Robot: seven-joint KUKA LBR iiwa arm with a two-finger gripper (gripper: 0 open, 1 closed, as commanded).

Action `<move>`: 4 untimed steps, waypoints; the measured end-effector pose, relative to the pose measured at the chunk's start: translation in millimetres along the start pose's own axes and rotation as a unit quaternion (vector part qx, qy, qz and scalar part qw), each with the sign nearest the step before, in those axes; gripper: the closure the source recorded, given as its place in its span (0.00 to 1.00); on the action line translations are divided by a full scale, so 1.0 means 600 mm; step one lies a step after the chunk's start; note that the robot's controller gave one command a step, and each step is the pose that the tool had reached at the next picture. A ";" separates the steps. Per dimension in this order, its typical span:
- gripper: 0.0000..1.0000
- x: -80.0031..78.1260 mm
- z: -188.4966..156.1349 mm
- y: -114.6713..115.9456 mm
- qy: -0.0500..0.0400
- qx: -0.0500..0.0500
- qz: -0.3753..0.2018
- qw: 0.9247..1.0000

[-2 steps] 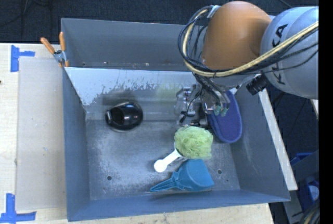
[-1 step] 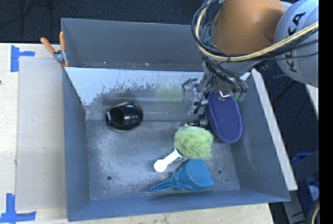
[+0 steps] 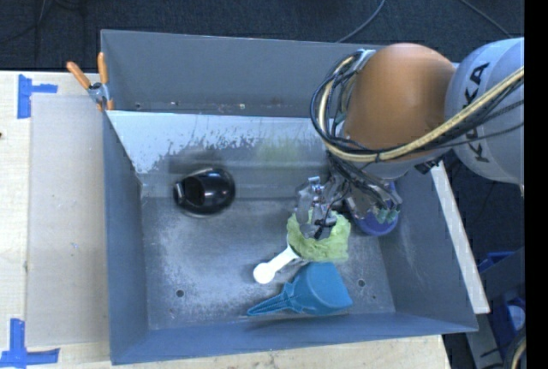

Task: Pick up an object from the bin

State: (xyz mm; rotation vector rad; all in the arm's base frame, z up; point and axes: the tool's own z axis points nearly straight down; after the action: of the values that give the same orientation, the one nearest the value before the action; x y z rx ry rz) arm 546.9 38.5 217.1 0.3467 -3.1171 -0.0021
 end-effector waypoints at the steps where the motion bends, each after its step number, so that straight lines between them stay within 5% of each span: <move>1: 0.00 -0.002 0.027 0.101 0.001 -0.001 -0.059 0.998; 2: 0.00 0.052 0.067 0.081 0.003 -0.002 -0.184 0.983; 3: 0.00 0.048 0.122 0.069 0.005 -0.003 -0.272 0.962; 4: 0.00 0.028 0.100 0.087 0.004 -0.003 -0.182 0.983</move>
Offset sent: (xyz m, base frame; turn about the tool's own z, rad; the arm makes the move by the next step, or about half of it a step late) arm -0.0116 0.0566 -0.0151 -0.1116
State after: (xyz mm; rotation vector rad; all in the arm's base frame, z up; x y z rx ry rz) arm 518.4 86.0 157.0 0.9060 -2.9930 -0.0119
